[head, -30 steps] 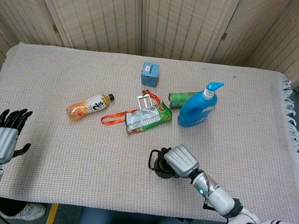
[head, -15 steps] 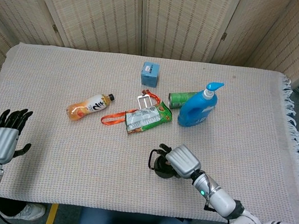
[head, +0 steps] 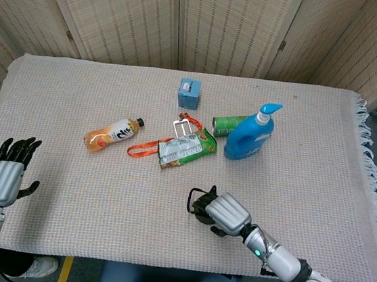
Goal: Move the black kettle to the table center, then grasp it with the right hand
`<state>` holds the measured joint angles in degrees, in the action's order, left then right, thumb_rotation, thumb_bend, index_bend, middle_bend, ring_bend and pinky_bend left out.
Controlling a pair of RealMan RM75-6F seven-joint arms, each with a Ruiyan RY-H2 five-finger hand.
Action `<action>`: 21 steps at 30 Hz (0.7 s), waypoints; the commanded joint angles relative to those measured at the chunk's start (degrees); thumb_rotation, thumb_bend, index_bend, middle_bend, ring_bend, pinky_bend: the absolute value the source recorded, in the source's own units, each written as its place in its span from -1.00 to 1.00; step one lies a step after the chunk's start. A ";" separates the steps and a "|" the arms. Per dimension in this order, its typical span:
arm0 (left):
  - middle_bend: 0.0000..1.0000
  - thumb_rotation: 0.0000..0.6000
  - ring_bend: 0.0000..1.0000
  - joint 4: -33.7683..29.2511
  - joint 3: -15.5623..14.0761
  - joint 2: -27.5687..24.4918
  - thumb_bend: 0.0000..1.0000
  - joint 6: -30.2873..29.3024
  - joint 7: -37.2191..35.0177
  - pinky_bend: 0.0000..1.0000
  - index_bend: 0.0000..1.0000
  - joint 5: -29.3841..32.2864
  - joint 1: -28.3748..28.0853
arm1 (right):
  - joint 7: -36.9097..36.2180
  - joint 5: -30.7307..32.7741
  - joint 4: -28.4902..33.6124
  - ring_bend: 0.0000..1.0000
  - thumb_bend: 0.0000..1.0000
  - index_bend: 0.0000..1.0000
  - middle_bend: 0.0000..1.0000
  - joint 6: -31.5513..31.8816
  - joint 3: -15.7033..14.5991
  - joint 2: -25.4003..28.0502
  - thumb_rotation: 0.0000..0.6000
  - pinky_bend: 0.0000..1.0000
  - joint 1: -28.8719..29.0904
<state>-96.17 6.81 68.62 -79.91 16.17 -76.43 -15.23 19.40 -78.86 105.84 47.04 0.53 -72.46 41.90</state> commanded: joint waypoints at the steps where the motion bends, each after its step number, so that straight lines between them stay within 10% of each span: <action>1: -0.88 1.00 -0.86 0.00 -0.05 0.06 -0.58 0.04 0.05 -1.00 -0.87 -0.08 0.00 | -0.05 -0.09 -0.10 0.73 -0.38 -0.52 -0.36 -0.08 -0.24 0.01 1.00 0.65 -0.05; 17: -0.89 1.00 -0.86 -0.43 0.19 -0.75 -0.58 0.25 -0.18 -1.00 -0.87 0.64 0.38 | -0.94 -4.51 2.17 0.60 -0.38 -0.52 -0.36 10.48 -0.75 5.02 1.00 0.65 -5.29; 21: -0.89 1.00 -0.86 -0.61 0.52 -1.74 -0.58 1.13 -0.15 -1.00 -0.87 3.53 0.90 | 2.20 -5.15 2.32 0.20 -0.38 -0.52 -0.38 17.93 -2.19 9.20 1.00 0.22 -10.53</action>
<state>-96.73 7.15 67.34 -79.18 16.03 -73.93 -14.60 19.59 -82.99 107.68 60.49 -0.62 -66.28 34.97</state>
